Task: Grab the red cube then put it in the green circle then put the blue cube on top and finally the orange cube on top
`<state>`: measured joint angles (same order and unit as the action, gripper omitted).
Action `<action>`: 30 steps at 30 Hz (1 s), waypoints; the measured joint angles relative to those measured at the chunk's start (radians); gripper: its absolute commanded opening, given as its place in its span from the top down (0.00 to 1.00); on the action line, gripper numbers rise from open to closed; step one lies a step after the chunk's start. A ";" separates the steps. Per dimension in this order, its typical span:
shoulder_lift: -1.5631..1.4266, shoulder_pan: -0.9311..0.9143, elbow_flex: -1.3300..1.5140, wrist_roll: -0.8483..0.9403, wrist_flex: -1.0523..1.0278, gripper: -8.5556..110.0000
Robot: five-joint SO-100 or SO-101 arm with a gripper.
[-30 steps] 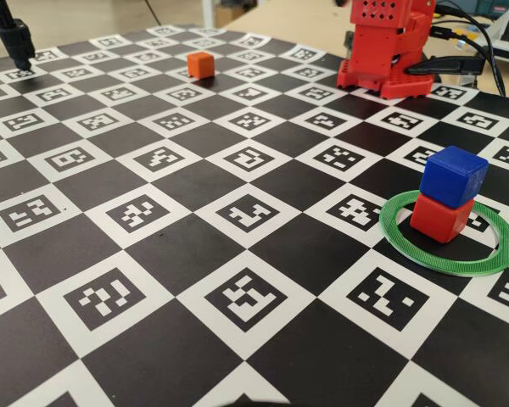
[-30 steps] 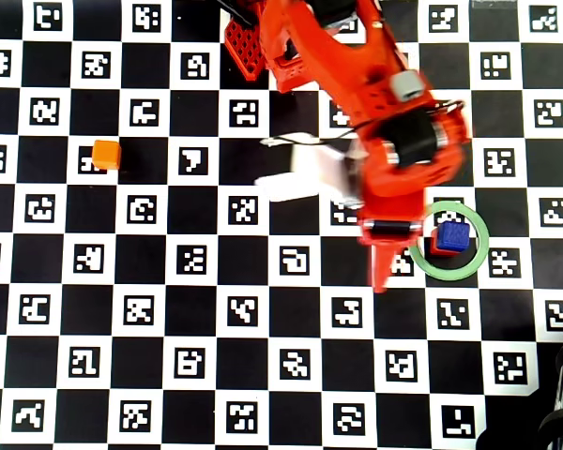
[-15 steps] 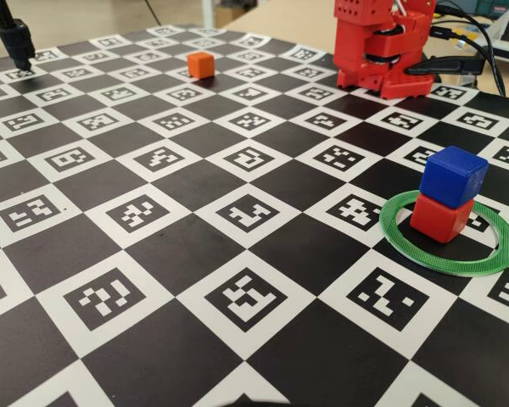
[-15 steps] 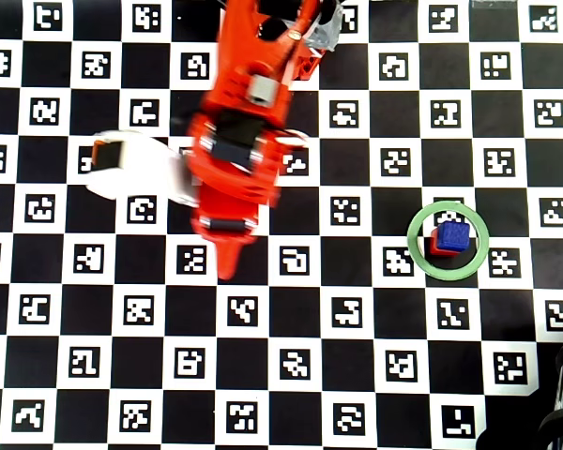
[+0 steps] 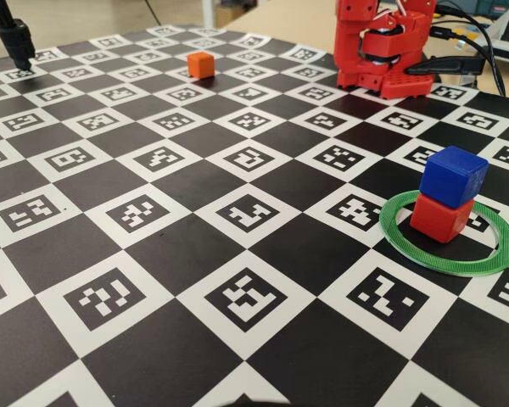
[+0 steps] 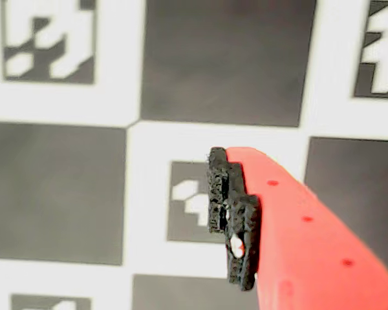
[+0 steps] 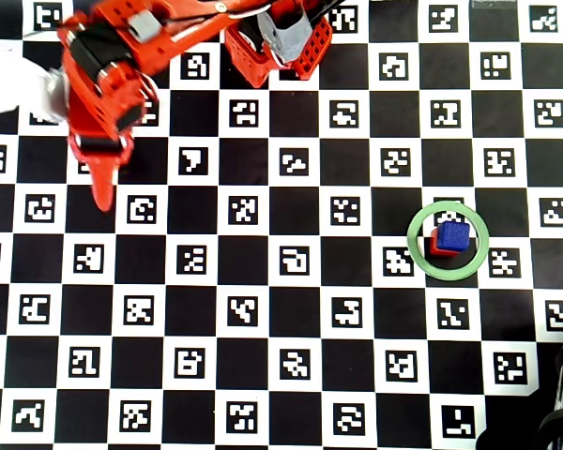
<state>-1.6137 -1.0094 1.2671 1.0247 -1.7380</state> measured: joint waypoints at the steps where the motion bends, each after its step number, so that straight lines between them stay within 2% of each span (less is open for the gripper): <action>1: 0.008 -0.017 0.000 0.014 0.000 0.52; 8: 0.087 -0.095 0.000 0.055 0.000 0.52; 16: 0.097 -0.103 0.075 0.055 0.029 0.52; 30: 0.103 -0.103 0.350 0.067 0.284 0.52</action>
<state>-1.5110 -1.1121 1.6168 1.0922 -1.4542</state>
